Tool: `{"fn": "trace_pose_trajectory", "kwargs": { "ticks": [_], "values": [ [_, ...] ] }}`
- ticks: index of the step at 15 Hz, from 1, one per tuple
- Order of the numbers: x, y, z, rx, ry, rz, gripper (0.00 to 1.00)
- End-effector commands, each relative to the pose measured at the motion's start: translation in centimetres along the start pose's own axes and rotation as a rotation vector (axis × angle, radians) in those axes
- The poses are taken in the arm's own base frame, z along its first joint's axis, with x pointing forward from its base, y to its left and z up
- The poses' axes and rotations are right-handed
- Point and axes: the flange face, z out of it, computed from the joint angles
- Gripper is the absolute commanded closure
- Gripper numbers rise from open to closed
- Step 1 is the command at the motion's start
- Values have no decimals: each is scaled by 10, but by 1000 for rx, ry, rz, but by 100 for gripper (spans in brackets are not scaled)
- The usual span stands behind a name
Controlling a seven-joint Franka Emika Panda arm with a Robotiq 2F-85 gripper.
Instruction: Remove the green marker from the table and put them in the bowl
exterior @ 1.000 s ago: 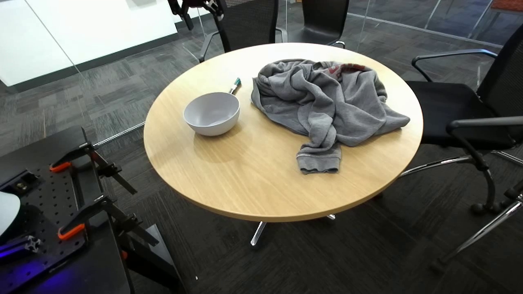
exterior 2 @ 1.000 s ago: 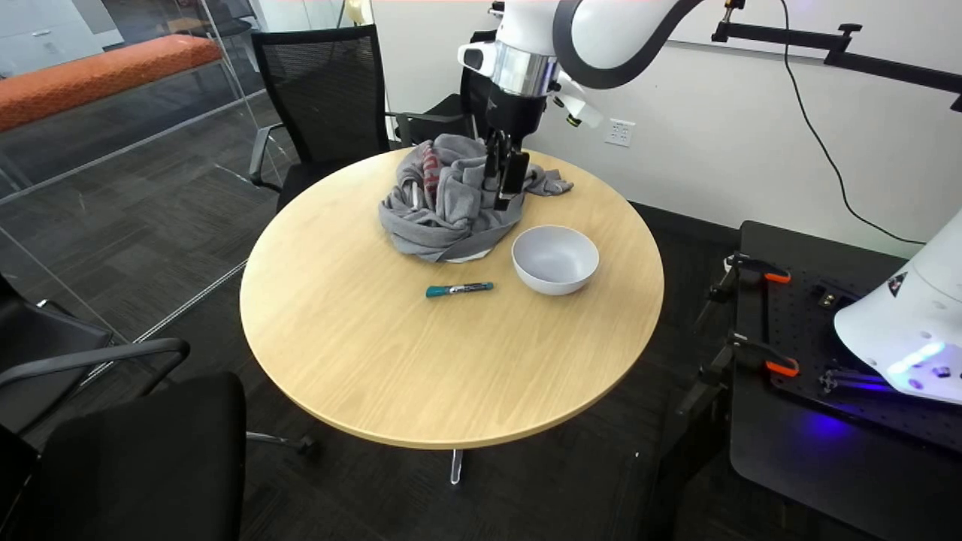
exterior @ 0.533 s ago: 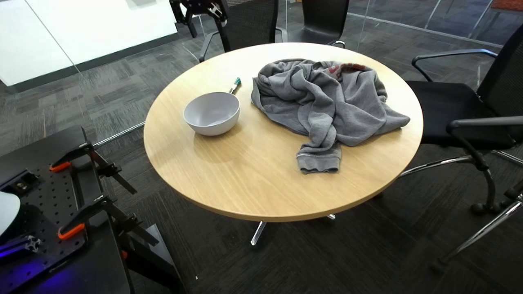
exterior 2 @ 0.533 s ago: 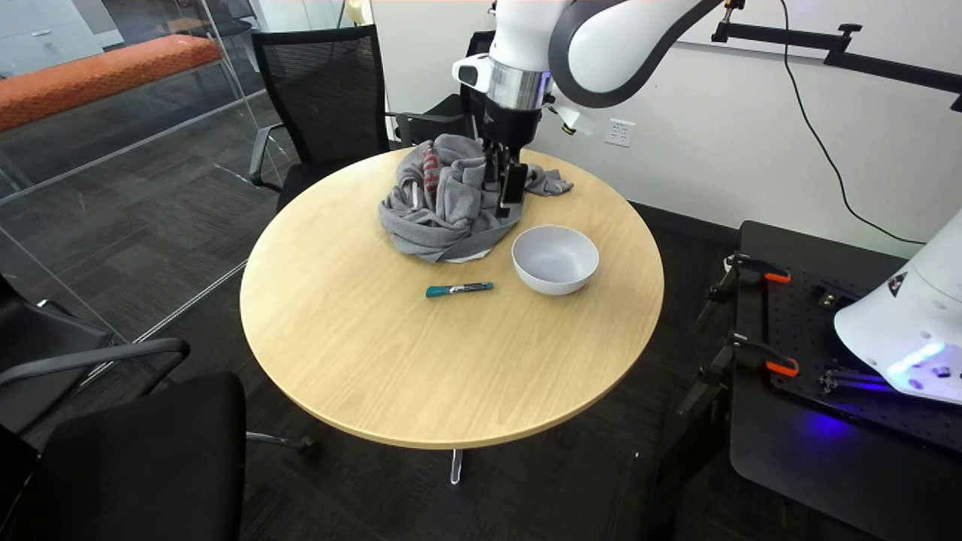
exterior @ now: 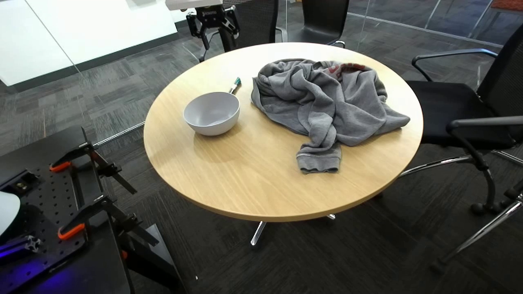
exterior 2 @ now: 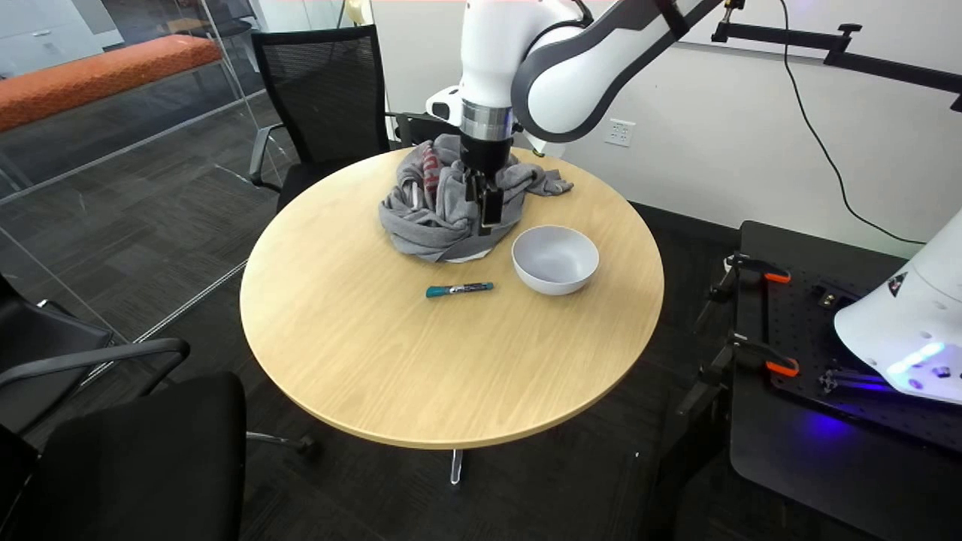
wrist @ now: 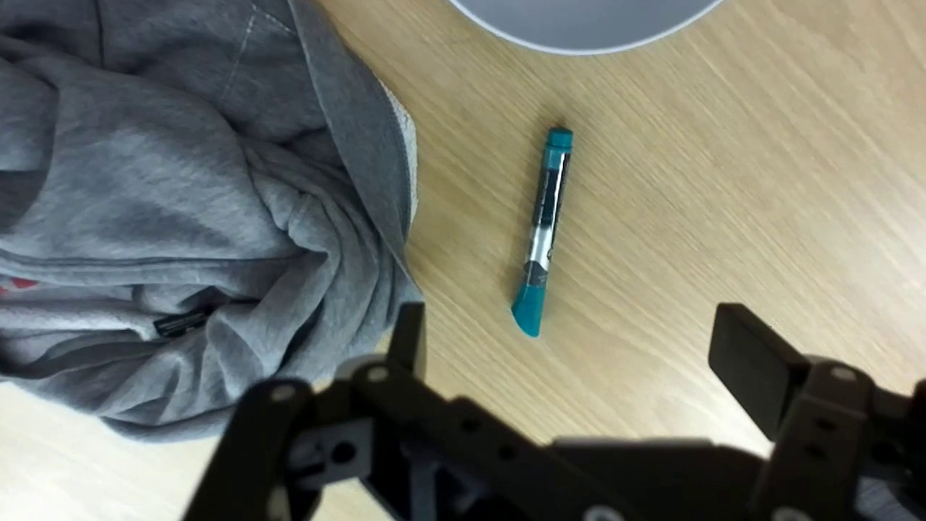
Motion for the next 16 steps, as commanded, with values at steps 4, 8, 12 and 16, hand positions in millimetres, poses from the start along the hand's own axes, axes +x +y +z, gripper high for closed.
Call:
{"fn": "trace_pose_trajectory", "kwargs": {
  "ticks": [4, 8, 12, 16],
  "values": [
    [29, 14, 35, 48, 4, -10, 0],
    [31, 25, 66, 61, -12, 7, 0],
    [35, 24, 95, 83, -22, 13, 0],
    [39, 13, 116, 104, -35, -2, 0]
  ]
}}
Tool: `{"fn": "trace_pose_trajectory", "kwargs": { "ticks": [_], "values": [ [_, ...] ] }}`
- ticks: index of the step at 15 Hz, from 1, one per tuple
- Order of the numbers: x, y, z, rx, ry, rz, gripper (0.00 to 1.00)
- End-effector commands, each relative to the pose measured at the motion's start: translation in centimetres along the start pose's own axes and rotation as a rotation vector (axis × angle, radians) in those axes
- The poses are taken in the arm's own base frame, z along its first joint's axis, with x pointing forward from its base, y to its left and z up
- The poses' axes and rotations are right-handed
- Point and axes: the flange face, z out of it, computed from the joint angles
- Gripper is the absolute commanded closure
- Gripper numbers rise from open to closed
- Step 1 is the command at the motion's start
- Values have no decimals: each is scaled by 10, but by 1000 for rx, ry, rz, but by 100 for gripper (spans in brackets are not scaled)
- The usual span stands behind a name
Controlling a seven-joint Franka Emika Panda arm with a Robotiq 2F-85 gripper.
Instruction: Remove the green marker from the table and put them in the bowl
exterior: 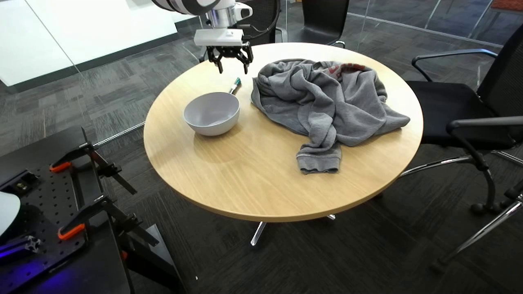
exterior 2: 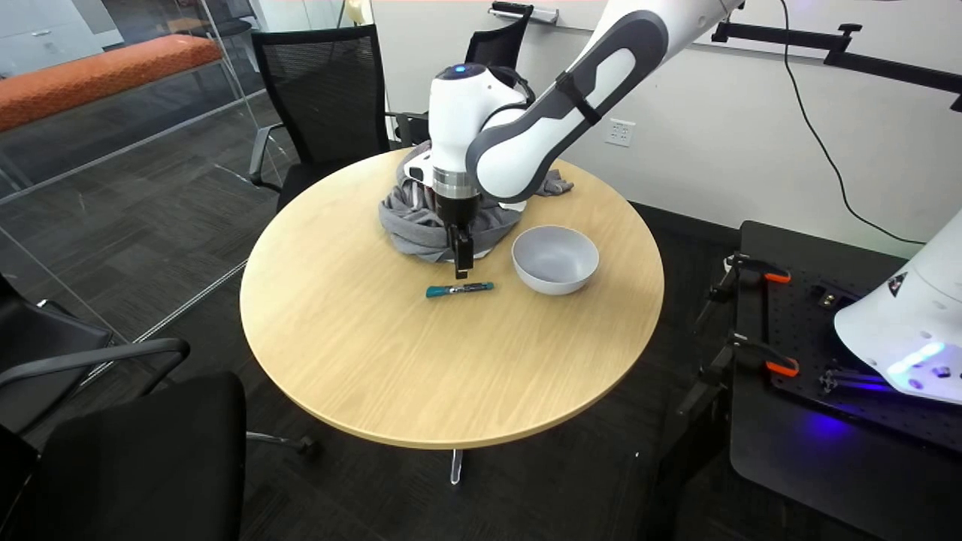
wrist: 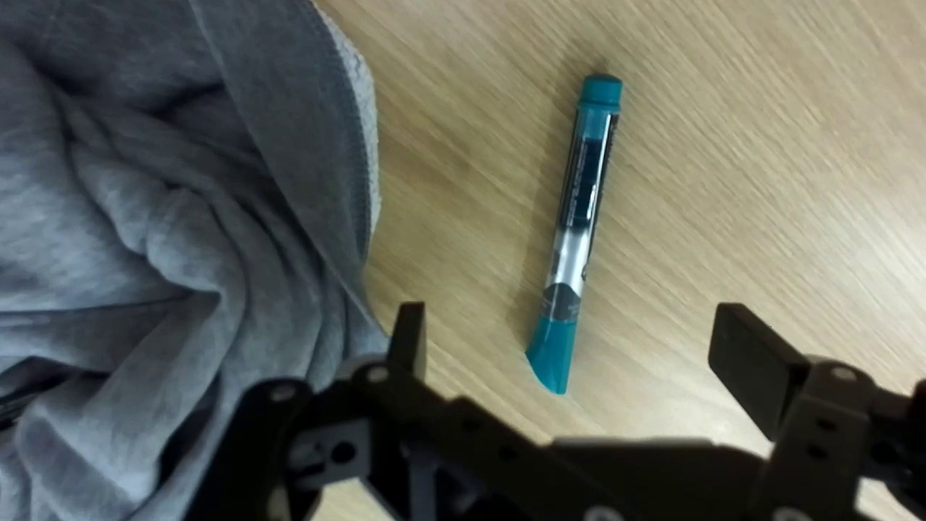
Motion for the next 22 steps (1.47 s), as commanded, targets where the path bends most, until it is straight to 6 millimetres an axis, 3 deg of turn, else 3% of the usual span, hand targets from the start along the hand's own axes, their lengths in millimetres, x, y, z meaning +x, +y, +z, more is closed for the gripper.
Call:
{"fn": "trace_pose_trajectory", "kwargs": {
  "ticks": [1, 12, 19, 21, 22],
  "values": [
    [9, -4, 10, 29, -24, -20, 0],
    [17, -15, 40, 63, -63, -31, 0],
    [21, -9, 51, 73, -79, -19, 0],
    [22, -8, 53, 75, -81, -18, 26],
    [23, -7, 54, 74, -82, -18, 34]
  ]
}}
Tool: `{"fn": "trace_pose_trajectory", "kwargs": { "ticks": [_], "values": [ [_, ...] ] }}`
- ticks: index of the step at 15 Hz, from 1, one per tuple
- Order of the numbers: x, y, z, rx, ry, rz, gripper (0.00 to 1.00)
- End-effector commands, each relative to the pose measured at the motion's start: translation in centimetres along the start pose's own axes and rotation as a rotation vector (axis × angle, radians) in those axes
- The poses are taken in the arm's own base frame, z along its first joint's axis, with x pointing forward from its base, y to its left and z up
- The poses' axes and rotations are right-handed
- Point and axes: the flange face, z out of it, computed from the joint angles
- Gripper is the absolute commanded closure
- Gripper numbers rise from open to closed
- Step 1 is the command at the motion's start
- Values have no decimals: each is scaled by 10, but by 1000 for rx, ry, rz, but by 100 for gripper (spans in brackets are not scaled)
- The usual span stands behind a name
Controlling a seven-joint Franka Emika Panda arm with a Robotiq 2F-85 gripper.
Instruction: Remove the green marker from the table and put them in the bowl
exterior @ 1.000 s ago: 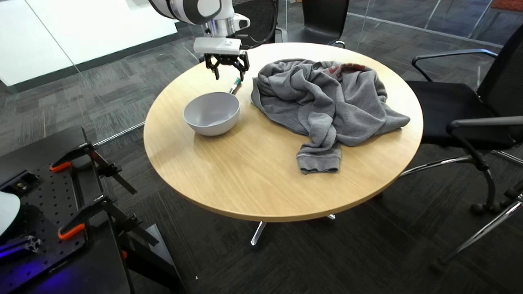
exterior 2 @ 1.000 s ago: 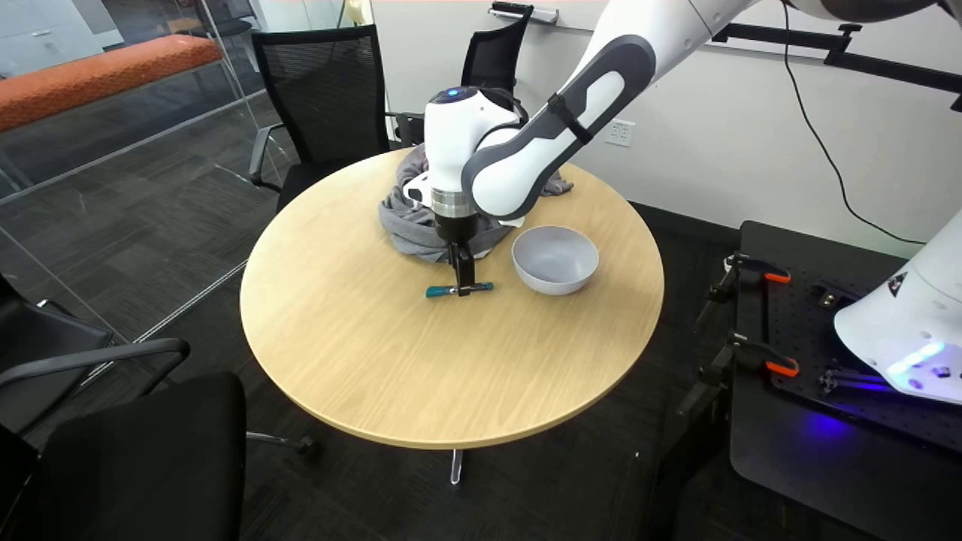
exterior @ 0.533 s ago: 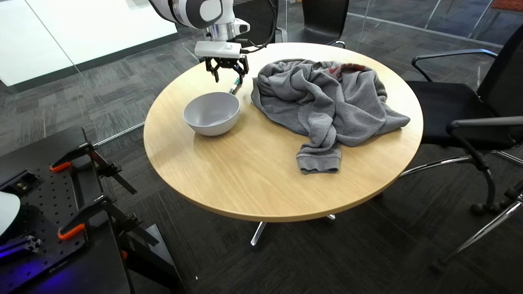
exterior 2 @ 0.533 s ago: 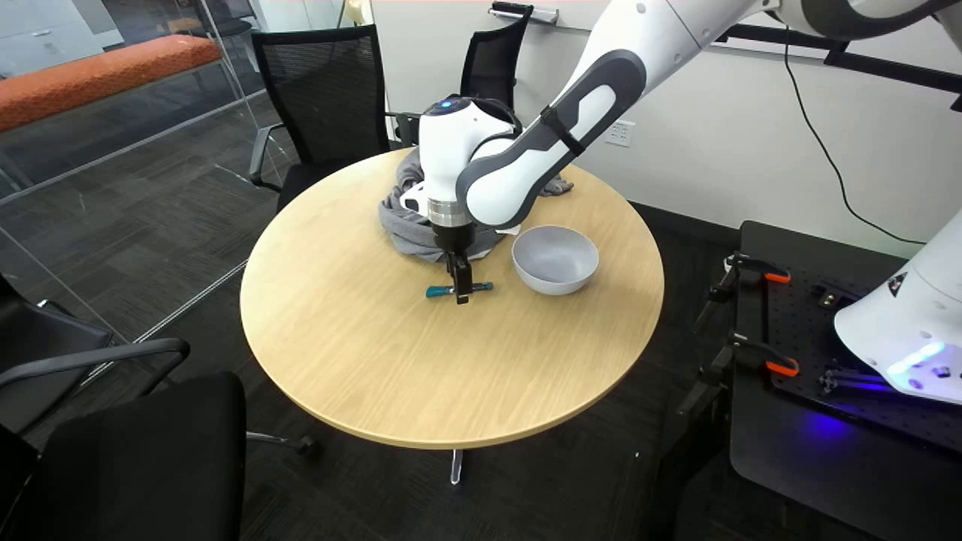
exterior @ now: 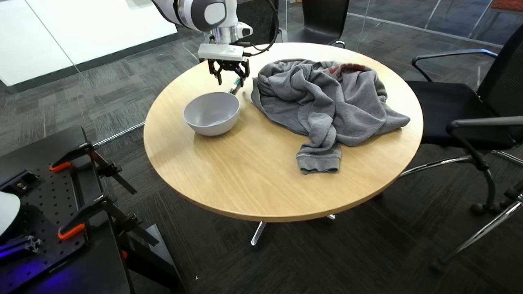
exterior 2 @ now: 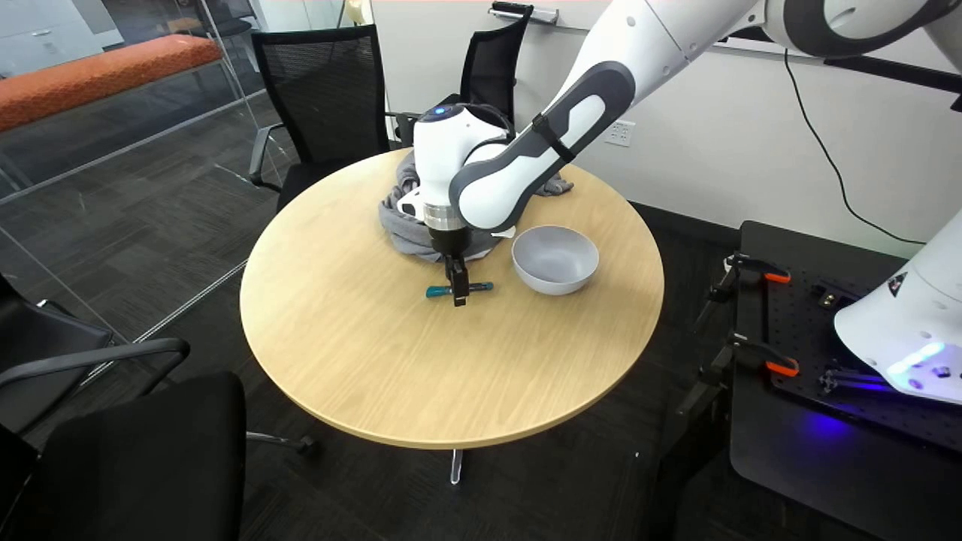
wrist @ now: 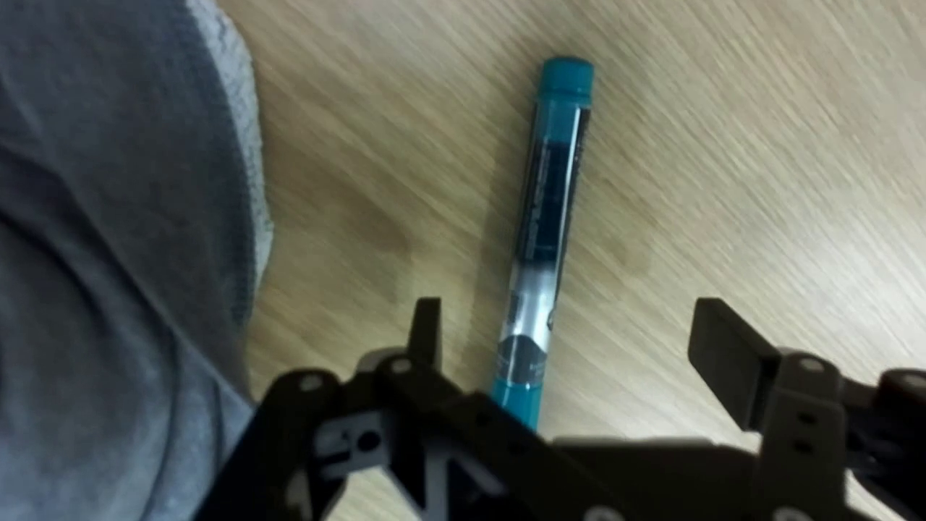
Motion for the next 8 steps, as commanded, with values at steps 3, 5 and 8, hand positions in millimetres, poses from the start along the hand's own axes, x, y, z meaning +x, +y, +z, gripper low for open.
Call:
{"fn": "trace_pose_trajectory", "kwargs": {
  "ticks": [3, 5, 8],
  "values": [
    [10, 6, -1, 5, -19, -6, 58],
    [11, 7, -1, 4, -18, -5, 73],
    [13, 9, -5, 2, -14, -3, 95]
  ]
}}
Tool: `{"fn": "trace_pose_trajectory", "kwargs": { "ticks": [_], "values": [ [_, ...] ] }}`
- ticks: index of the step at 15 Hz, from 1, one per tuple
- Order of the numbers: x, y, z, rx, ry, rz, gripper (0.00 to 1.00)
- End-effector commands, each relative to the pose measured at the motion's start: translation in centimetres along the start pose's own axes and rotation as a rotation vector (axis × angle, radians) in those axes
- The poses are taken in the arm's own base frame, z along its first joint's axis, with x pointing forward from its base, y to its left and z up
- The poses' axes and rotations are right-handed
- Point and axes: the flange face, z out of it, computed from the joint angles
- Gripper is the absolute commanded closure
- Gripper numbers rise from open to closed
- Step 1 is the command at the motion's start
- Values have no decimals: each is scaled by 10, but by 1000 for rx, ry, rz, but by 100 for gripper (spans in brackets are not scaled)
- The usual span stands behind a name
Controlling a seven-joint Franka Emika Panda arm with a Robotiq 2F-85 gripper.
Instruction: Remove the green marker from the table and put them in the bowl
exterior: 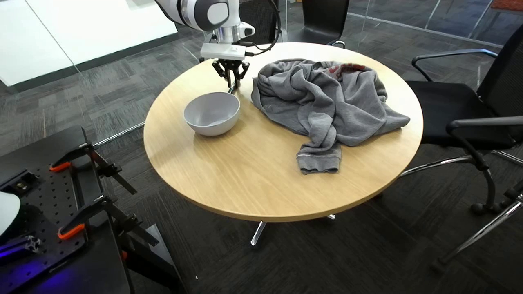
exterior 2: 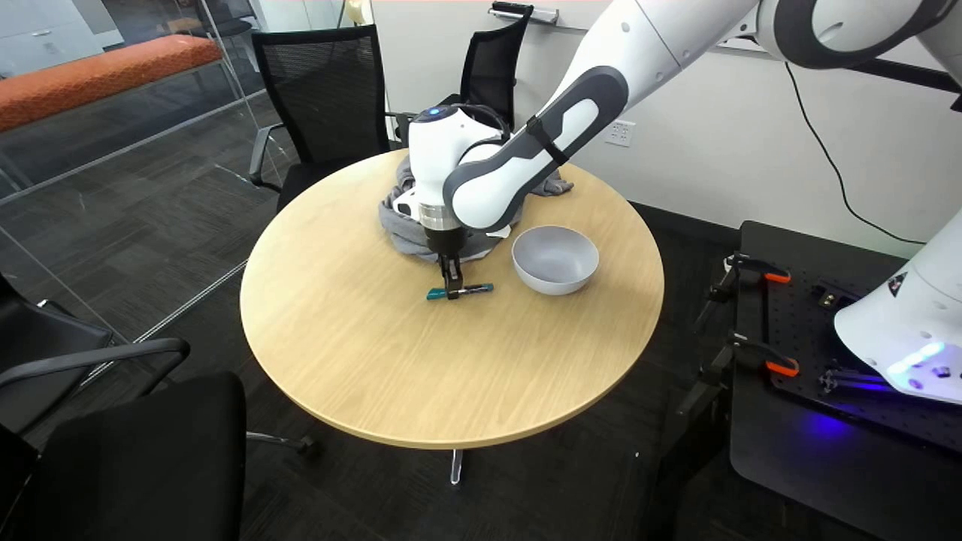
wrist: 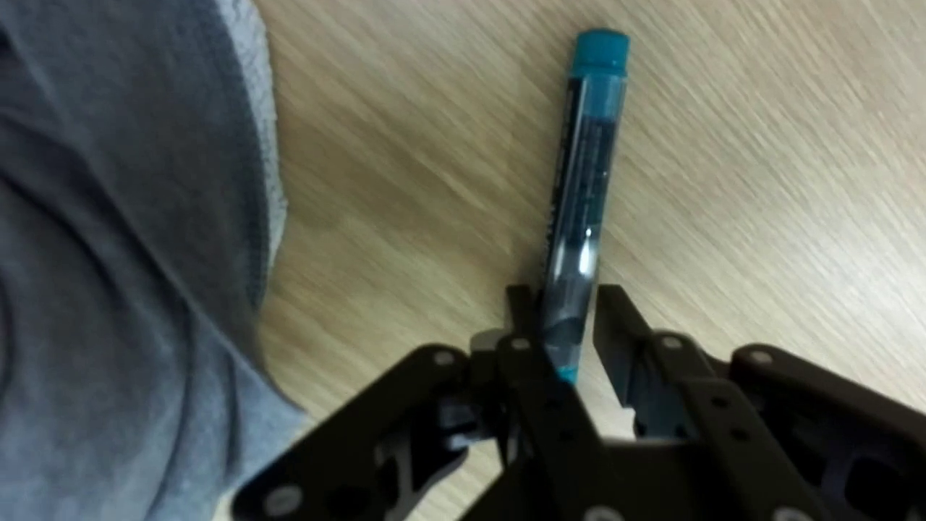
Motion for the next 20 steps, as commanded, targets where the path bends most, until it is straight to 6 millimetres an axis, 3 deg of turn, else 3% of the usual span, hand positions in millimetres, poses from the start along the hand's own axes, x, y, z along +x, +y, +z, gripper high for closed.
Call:
{"fn": "trace_pose_trajectory", "kwargs": {
  "ticks": [1, 5, 8, 12, 17, 20],
  "values": [
    [8, 4, -10, -2, -12, -6, 100],
    [14, 8, -39, -38, 18, 7, 95],
    [18, 6, -82, -61, 36, -7, 95],
    [12, -10, -138, -29, -85, -31, 95],
    [-12, -35, -197, -8, -219, -59, 95],
    [-36, -37, -212, -9, -246, -74, 95]
  ]
}}
